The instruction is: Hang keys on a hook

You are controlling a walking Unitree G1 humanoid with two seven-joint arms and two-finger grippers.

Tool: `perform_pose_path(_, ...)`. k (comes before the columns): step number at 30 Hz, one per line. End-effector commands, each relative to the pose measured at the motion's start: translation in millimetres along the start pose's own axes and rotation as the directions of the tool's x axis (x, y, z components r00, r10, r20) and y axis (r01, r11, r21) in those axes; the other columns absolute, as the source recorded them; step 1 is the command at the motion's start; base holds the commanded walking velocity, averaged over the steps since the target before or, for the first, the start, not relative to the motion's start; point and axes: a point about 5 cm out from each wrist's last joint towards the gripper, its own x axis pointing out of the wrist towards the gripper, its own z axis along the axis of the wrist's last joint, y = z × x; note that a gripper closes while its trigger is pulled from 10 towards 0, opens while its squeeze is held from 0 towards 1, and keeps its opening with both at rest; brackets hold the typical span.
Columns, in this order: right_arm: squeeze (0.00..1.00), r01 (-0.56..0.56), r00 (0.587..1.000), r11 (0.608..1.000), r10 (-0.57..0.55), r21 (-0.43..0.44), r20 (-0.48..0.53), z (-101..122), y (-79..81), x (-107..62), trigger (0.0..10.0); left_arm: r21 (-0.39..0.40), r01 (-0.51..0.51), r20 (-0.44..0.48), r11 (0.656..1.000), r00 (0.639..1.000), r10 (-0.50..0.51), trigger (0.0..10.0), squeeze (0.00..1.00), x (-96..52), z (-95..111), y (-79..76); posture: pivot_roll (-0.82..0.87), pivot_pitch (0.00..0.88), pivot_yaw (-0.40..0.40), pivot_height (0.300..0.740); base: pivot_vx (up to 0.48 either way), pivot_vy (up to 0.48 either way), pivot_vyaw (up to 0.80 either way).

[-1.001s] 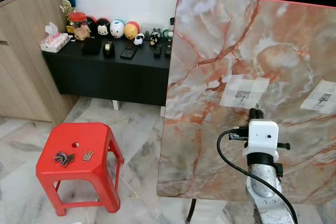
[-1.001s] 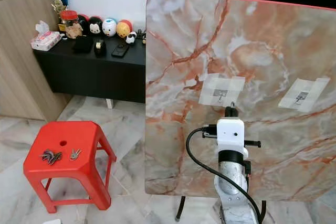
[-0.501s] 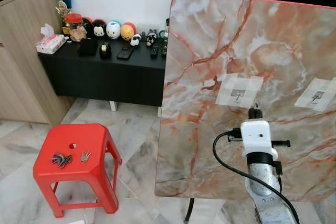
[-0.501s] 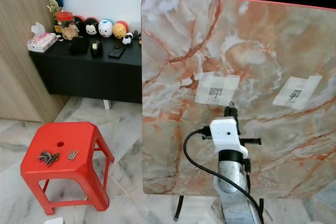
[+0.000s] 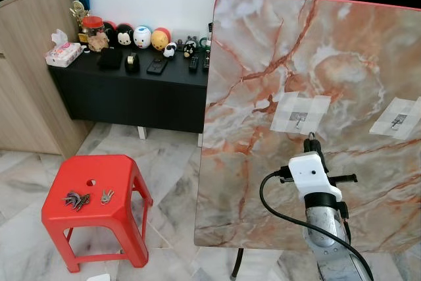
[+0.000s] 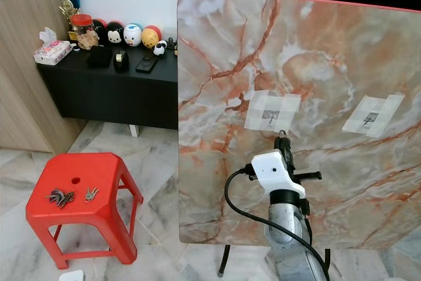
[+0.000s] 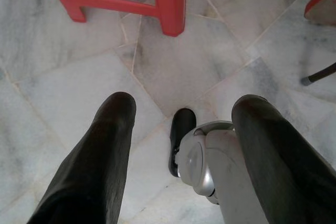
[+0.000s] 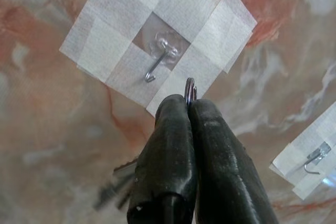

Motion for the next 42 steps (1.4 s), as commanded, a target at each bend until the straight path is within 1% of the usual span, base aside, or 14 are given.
perform_pose_path(1, 0.0, 0.004, 1.0, 1.0, -0.004, -0.019, 0.008, 0.2, -1.3, 2.9, 10.0, -0.002, 0.003, 0.013, 1.0, 1.0, -0.003, 10.0, 0.0, 1.0, 3.0, -4.2, 0.07, 0.0, -0.12, 0.74, 0.0, 0.0, 0.0)
perform_pose_path(4, 0.0, -0.035, 0.999, 0.998, 0.035, -0.044, 0.02, 1.0, 4.0, 4.0, 10.0, -0.004, 0.0, 0.024, 1.0, 1.0, 0.0, 10.0, 0.0, 1.5, 5.3, -4.7, 0.07, 0.0, -0.119, 0.74, 0.0, 0.0, 0.0)
perform_pose_path(12, 0.0, -0.061, 0.997, 0.996, 0.064, -0.067, 0.042, 4.4, 8.9, 5.7, 10.0, -0.005, 0.001, 0.044, 1.0, 0.999, -0.001, 10.0, 0.0, 2.5, 9.6, -7.3, 0.07, 0.0, -0.121, 0.74, 0.0, 0.0, 0.0)
perform_pose_path(15, 0.0, -0.055, 0.996, 0.995, 0.06, -0.081, 0.062, 7.9, 8.9, 8.1, 10.0, -0.006, 0.002, 0.046, 1.0, 0.999, -0.002, 10.0, 0.0, 2.7, 10.1, -8.0, 0.07, 0.0, -0.122, 0.74, 0.0, 0.0, 0.0)
perform_pose_path(19, 0.0, -0.05, 0.997, 0.997, 0.054, -0.066, 0.06, 8.6, 8.8, 9.9, 10.0, -0.011, 0.0, 0.032, 1.0, 0.999, 0.0, 10.0, 0.0, 2.4, 8.0, -5.9, 0.07, 0.0, -0.123, 0.74, 0.0, 0.0, 0.0)
perform_pose_path(26, 0.0, -0.026, 0.997, 0.997, 0.032, -0.079, 0.072, 10.2, 7.0, 10.5, 10.0, -0.012, -0.002, 0.023, 1.0, 1.0, 0.002, 10.0, 0.0, 2.1, 6.4, -4.5, 0.07, 0.0, -0.122, 0.74, 0.0, 0.0, 0.0)
perform_pose_path(30, 0.0, -0.004, 0.997, 0.996, 0.01, -0.088, 0.077, 11.2, 4.4, 10.2, 10.0, -0.012, -0.002, 0.02, 1.0, 1.0, 0.003, 10.0, 0.0, 1.9, 5.7, -4.0, 0.07, 0.0, -0.123, 0.74, 0.0, 0.0, 0.0)
perform_pose_path(31, 0.0, 0.021, 0.996, 0.996, -0.013, -0.089, 0.085, 12.6, 0.9, 9.4, 10.0, -0.013, -0.004, 0.019, 1.0, 1.0, 0.004, 10.0, 0.0, 1.8, 5.6, -3.7, 0.07, 0.0, -0.124, 0.74, 0.0, 0.0, 0.0)
perform_pose_path(34, 0.0, 0.042, 0.995, 0.995, -0.034, -0.088, 0.092, 14.0, -2.6, 8.3, 10.0, -0.014, -0.004, 0.018, 1.0, 1.0, 0.004, 10.0, 0.0, 1.8, 5.3, -3.7, 0.07, 0.0, -0.123, 0.74, 0.0, 0.0, 0.0)
perform_pose_path(42, 0.0, 0.041, 0.997, 0.993, -0.034, -0.111, 0.066, 10.0, -0.9, 9.4, 10.0, -0.011, 0.001, 0.016, 1.0, 1.0, 0.0, 10.0, 0.0, 1.7, 5.0, -3.9, 0.07, 0.0, -0.122, 0.74, 0.0, 0.0, 0.0)
